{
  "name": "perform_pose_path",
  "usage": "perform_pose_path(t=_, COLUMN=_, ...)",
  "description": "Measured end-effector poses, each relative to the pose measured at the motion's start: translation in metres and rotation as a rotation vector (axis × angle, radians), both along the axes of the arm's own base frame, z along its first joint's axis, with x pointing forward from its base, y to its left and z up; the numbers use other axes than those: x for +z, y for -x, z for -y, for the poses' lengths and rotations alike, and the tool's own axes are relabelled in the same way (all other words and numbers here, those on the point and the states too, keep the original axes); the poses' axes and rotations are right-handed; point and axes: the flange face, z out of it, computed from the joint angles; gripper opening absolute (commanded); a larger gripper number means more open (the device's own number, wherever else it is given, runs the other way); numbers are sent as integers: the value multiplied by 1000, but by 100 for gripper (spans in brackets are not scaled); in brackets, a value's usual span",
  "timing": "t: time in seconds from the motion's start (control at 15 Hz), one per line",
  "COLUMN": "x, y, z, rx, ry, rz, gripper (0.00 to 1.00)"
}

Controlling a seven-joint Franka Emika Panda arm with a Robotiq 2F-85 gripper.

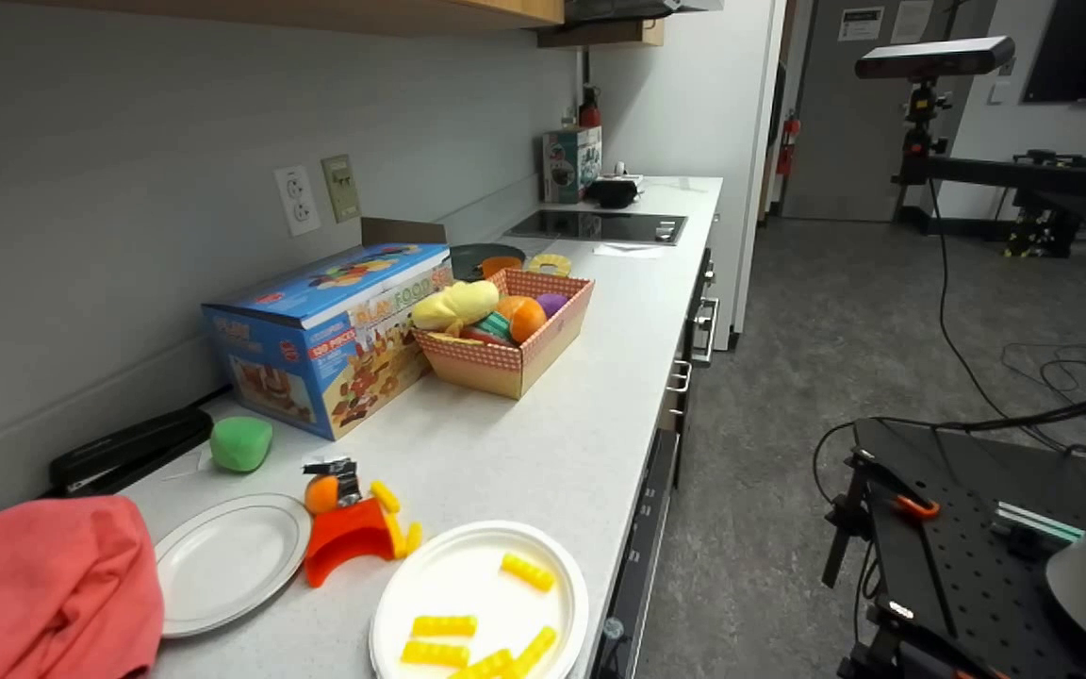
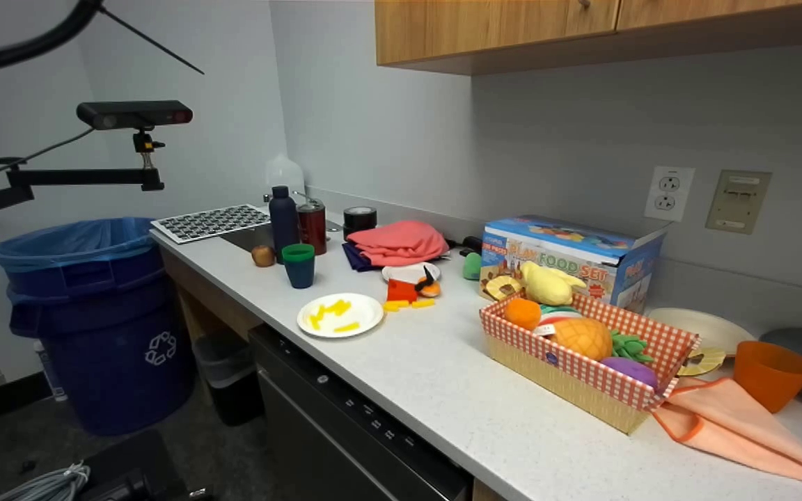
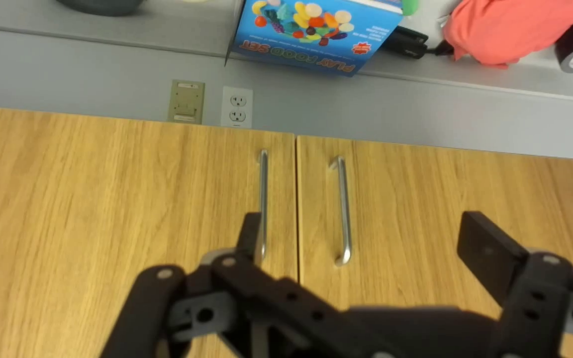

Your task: Close the top cabinet drawer door on the right

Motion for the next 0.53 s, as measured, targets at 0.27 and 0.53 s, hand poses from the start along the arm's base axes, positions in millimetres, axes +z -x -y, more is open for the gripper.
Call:
perform_pose_path(t=0.27, x=-9, y=29, z=-10, rx=12, ry=-20, rz=13, gripper=100)
perform_pose_path(t=0.53, x=-20, y=53, z=-18, rx=5, ry=-13, rz=35, gripper=100)
